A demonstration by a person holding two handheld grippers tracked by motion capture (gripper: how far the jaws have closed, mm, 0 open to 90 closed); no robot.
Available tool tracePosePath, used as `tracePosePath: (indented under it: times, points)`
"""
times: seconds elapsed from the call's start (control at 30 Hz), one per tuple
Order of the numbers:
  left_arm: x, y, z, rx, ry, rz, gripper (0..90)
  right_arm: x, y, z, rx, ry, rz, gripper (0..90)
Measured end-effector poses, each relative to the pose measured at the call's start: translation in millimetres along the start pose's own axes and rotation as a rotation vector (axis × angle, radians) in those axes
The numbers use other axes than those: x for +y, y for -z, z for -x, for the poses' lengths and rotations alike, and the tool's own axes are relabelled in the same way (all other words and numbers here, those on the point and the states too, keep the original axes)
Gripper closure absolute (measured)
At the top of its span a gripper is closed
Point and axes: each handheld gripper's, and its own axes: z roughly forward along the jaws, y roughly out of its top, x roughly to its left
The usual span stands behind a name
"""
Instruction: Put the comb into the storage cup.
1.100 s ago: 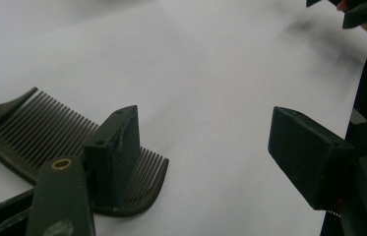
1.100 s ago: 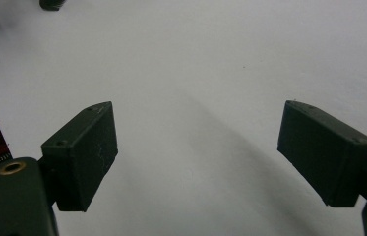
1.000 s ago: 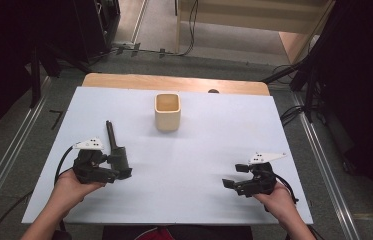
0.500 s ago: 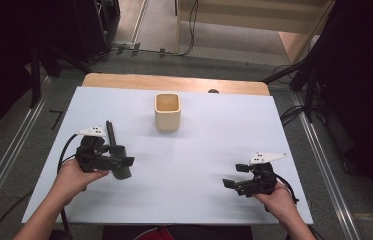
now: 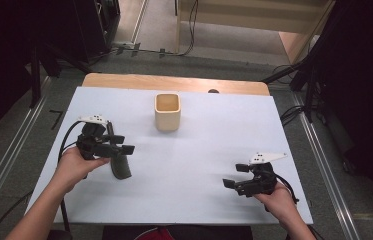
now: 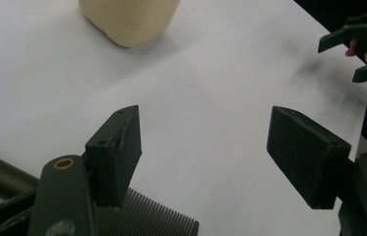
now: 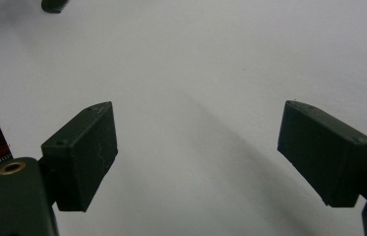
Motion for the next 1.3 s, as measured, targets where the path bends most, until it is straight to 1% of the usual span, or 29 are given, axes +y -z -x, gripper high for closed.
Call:
tracePosePath:
  times: [0.17,0.23,0.3,0.33,0.43,0.57,0.63,0.73,0.8,0.9,1.1,1.13,1.23,1.3]
  points:
    - [6.1,-0.1,-4.3,0.015,-0.003,0.0,30.0,0.2,0.0,-0.1,0.002,-0.002,0.001,13.6]
    - [8.4,0.4,-6.7,0.014,-0.006,0.004,29.9,0.2,0.0,-0.2,0.003,-0.001,0.0,13.6]
    - [11.3,0.4,-9.4,0.003,0.002,0.002,29.9,0.1,0.0,-0.1,0.004,0.0,0.001,13.6]
    - [12.8,0.4,-10.5,0.01,0.002,-0.001,29.9,0.2,-0.1,-0.1,0.004,0.001,0.001,13.5]
    - [17.2,0.8,-13.9,0.012,0.004,0.005,29.8,0.2,0.1,-0.1,0.003,0.002,-0.002,13.6]
    - [22.7,1.2,-17.9,0.005,0.009,0.014,29.7,0.2,0.1,-0.1,0.003,0.001,-0.001,13.5]
    - [25.4,1.7,-19.9,0.011,0.009,0.016,29.7,0.2,0.2,-0.1,0.003,0.002,-0.001,13.6]
    - [29.1,0.8,-23.0,0.008,0.003,0.008,29.7,0.3,0.3,0.0,0.003,0.001,0.002,13.6]
    - [30.8,-0.3,-24.8,0.024,-0.009,-0.008,29.8,0.5,0.7,0.0,0.001,0.006,0.004,13.6]
    - [32.9,-2.2,-28.3,0.025,-0.007,0.007,29.9,0.8,0.8,-0.1,0.003,0.004,0.005,13.6]
    - [38.4,-5.3,-34.2,0.037,-0.016,0.002,30.0,0.9,0.7,-0.9,0.008,0.008,0.001,13.6]
    - [40.4,-6.2,-36.7,0.044,-0.015,0.003,30.0,0.8,0.7,-0.9,0.007,0.008,0.002,13.6]
    - [42.7,-7.0,-40.7,0.038,-0.014,0.013,30.3,0.8,0.6,-0.8,0.008,0.005,0.002,13.6]
    - [44.5,-8.4,-42.9,0.051,-0.013,0.006,30.5,0.9,0.5,-1.1,0.007,0.005,0.001,13.6]
